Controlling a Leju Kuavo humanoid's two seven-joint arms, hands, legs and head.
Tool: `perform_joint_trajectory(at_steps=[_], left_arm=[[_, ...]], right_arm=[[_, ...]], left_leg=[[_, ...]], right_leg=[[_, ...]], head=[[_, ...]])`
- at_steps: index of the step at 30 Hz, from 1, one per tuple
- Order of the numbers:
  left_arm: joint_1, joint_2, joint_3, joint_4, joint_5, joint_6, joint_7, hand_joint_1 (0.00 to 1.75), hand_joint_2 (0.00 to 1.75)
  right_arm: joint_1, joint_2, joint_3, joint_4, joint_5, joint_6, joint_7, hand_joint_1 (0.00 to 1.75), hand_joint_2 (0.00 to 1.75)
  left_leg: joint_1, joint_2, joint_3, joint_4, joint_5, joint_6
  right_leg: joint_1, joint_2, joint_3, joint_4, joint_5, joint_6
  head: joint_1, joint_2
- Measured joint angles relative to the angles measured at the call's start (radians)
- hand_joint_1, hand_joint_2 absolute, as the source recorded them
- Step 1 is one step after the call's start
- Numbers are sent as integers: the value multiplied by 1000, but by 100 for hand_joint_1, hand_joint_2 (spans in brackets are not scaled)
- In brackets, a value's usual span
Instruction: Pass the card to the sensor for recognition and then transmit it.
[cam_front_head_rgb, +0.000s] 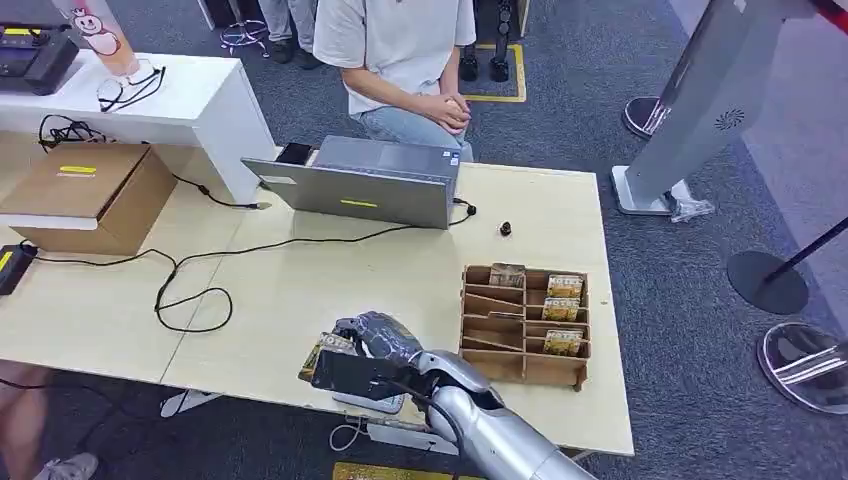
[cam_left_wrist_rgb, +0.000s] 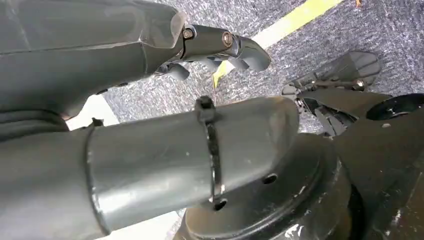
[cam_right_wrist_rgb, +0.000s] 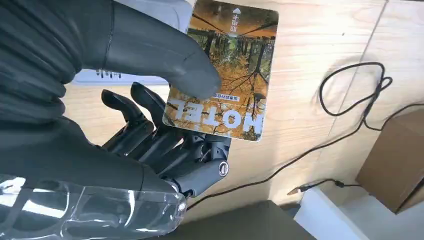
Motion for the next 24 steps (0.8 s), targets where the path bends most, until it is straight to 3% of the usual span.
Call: perform_joint_trajectory(at_steps=[24], left_arm=[[14, -7, -29, -8, 64, -25, 11, 0, 0]], right_arm=[[-26, 10, 105, 29, 198, -79, 47, 175, 175]], left_leg=[[0, 0, 0, 0, 0, 0]], right_leg=[[0, 0, 0, 0, 0, 0]], head=[[0, 0]])
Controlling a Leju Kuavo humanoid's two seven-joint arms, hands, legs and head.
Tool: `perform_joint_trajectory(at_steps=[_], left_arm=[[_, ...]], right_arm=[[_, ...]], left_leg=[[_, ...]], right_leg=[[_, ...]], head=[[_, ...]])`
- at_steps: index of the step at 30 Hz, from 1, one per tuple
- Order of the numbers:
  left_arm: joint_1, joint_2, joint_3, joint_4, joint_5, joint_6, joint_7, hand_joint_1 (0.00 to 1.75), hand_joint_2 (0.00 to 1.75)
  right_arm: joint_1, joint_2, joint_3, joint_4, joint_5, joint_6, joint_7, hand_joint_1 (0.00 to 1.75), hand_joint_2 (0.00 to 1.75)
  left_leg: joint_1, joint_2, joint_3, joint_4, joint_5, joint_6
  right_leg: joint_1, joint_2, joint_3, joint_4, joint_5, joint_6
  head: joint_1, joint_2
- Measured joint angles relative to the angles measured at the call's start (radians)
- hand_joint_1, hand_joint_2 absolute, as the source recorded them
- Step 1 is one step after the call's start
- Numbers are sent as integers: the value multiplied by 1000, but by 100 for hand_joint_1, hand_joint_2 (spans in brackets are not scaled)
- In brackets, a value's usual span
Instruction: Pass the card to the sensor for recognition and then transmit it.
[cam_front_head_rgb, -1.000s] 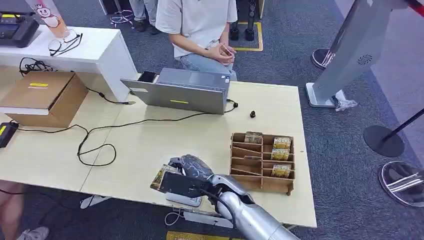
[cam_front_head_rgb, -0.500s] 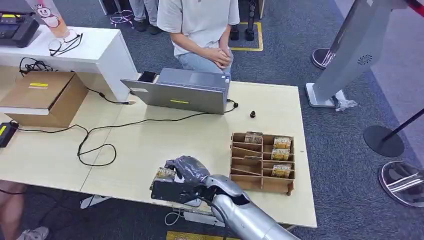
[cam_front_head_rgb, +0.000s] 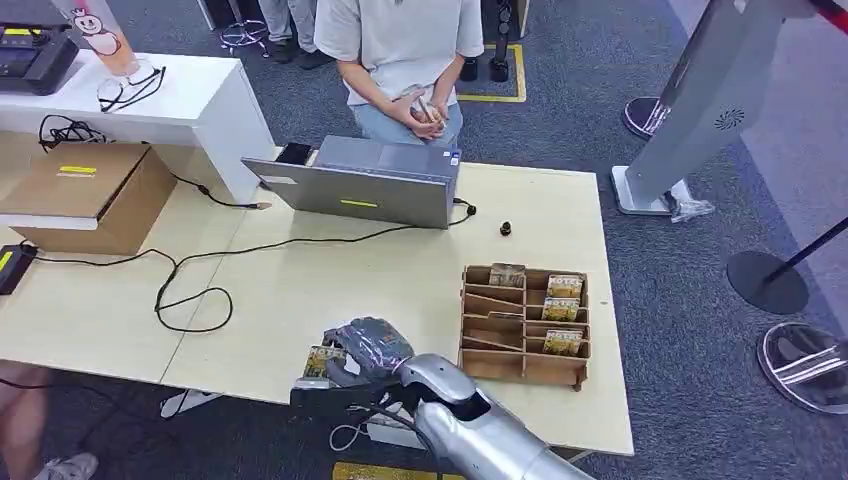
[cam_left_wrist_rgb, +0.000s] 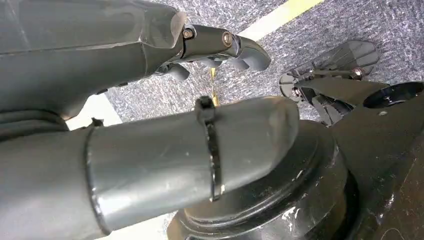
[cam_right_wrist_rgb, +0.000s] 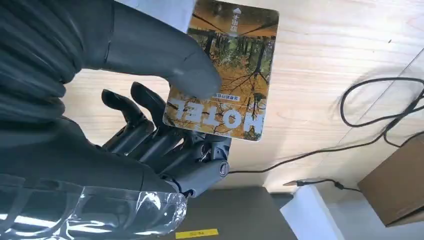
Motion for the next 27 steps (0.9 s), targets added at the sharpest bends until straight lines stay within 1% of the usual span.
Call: perform_joint_trajectory(at_steps=[7, 10, 15, 19, 27], left_arm=[[3, 0, 0, 0, 8, 0, 3, 0, 0], [3, 0, 0, 0, 12, 0, 8, 0, 0], [3, 0, -1, 0, 20, 3, 13, 0, 0], [2, 3, -7, 0, 23, 12, 19, 0, 0], [2, 10, -29, 0, 33, 24, 19, 0, 0]], right_arm=[[-2, 7, 17, 8, 31, -1, 5, 175, 175], [-2, 11, 18, 13, 26, 5, 3, 175, 175], [-5, 18, 14, 29, -68, 67, -21, 175, 175], [-20, 24, -14, 62, -139, 114, -29, 175, 175], [-32, 33, -31, 122, -168, 121, -33, 175, 175]], left_leg=[[0, 0, 0, 0, 0, 0], [0, 0, 0, 0, 0, 0], [0, 0, 0, 0, 0, 0], [0, 0, 0, 0, 0, 0], [0, 0, 0, 0, 0, 0]], right_leg=[[0, 0, 0, 0, 0, 0], [0, 0, 0, 0, 0, 0], [0, 0, 0, 0, 0, 0], [0, 0, 0, 0, 0, 0], [0, 0, 0, 0, 0, 0]], head=[[0, 0], [0, 0], [0, 0], [0, 0], [0, 0]])
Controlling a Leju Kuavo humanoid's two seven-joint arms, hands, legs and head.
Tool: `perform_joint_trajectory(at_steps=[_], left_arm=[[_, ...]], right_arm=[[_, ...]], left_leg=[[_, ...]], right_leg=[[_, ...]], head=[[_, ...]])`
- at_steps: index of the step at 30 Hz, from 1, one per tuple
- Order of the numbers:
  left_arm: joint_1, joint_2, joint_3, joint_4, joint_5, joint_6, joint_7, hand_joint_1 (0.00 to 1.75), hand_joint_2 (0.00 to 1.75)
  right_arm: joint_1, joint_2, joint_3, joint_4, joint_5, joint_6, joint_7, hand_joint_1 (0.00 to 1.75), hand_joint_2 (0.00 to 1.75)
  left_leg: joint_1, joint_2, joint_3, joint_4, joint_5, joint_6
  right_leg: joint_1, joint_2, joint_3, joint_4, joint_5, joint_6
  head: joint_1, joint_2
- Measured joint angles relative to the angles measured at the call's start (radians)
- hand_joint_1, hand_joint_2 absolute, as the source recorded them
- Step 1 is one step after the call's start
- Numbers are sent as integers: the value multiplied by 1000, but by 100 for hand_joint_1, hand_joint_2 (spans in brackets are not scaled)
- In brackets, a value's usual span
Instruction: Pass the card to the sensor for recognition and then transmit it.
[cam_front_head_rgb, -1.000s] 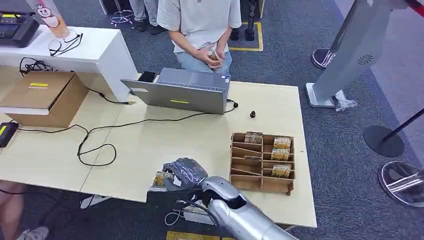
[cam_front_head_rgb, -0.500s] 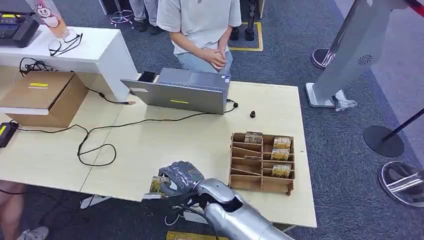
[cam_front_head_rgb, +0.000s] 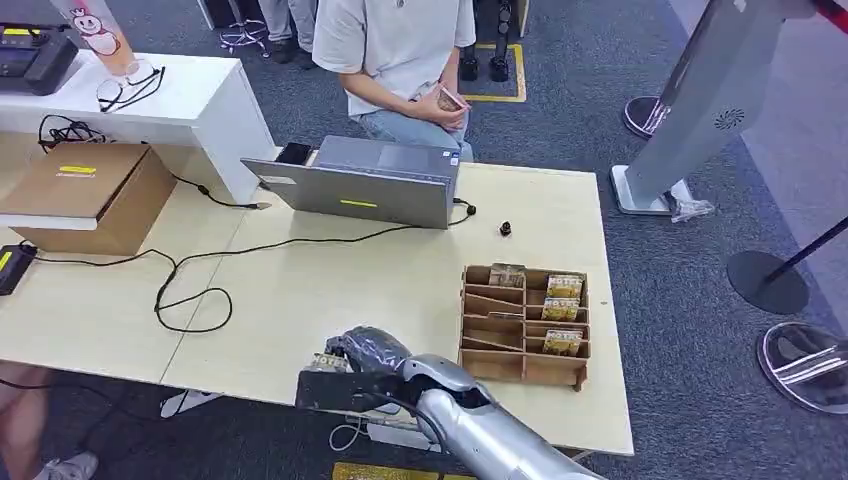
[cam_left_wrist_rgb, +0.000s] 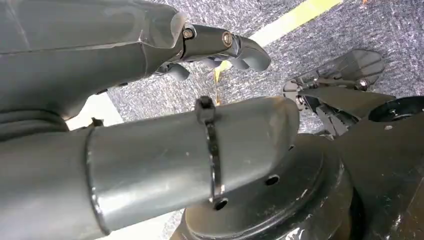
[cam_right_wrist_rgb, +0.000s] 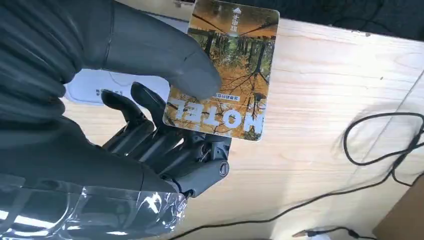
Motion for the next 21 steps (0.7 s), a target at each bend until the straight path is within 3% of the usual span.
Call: perform_joint_trajectory(at_steps=[21], left_arm=[[-6, 26, -74, 36, 36, 24, 3, 0, 0]], right_arm=[[-102, 6, -51, 153, 8, -49, 57, 175, 175]], left_leg=[[0, 0, 0, 0, 0, 0]], right_leg=[[0, 0, 0, 0, 0, 0]], head=[[0, 0]])
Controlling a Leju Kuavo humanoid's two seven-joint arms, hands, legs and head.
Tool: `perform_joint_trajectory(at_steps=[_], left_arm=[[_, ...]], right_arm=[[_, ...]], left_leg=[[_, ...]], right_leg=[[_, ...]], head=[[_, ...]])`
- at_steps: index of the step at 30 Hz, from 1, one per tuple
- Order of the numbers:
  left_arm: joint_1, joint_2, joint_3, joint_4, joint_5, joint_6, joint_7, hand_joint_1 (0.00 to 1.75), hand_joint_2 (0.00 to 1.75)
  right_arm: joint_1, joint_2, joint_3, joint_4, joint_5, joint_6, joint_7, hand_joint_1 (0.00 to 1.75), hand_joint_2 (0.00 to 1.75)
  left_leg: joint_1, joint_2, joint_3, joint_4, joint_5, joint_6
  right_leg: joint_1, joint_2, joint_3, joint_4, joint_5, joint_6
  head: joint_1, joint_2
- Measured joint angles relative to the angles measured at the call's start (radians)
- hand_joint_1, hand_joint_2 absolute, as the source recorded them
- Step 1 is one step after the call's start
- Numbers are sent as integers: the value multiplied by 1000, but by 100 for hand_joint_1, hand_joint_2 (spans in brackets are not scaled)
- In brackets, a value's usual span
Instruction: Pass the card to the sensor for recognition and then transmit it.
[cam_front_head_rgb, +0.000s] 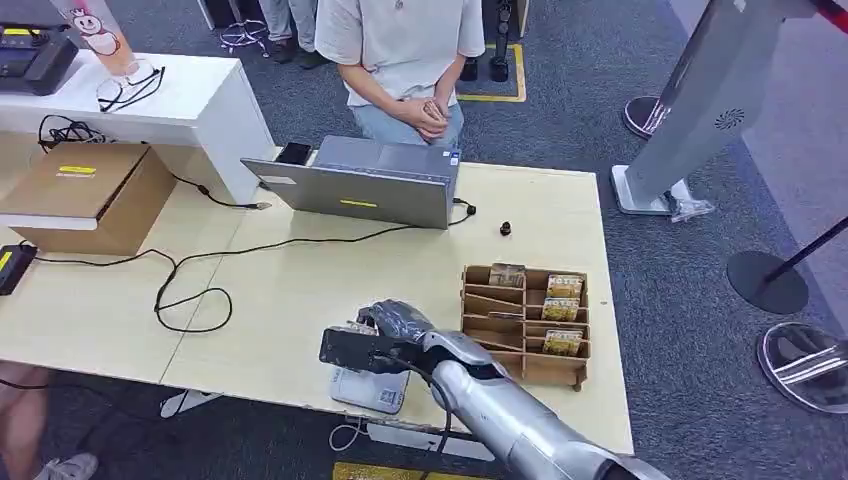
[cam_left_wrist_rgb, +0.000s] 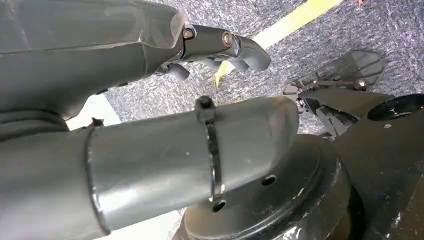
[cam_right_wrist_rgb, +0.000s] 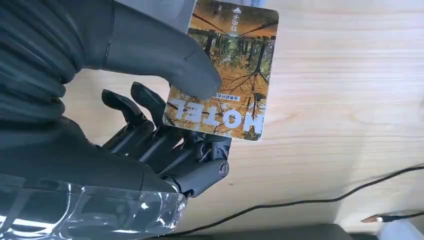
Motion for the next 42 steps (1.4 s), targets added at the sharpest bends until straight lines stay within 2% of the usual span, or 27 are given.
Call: perform_joint_trajectory(at_steps=[10, 31, 42], left_arm=[[-9, 8, -36, 12, 19, 15, 10, 0, 0], [-6, 4, -93, 12, 82, 4, 24, 0, 0], [4, -2, -120, -6, 107, -11, 30, 0, 0]], right_arm=[[-11, 0, -14, 54, 61, -16, 13, 175, 175], [-36, 5, -14, 92, 190, -20, 45, 175, 175], [-39, 9, -15, 88, 173, 2, 31, 175, 175]], left_leg=[[0, 0, 0, 0, 0, 0], [0, 0, 0, 0, 0, 0], [0, 0, 0, 0, 0, 0]], right_leg=[[0, 0, 0, 0, 0, 0], [0, 0, 0, 0, 0, 0], [0, 0, 0, 0, 0, 0]], head=[[0, 0], [0, 0], [0, 0]])
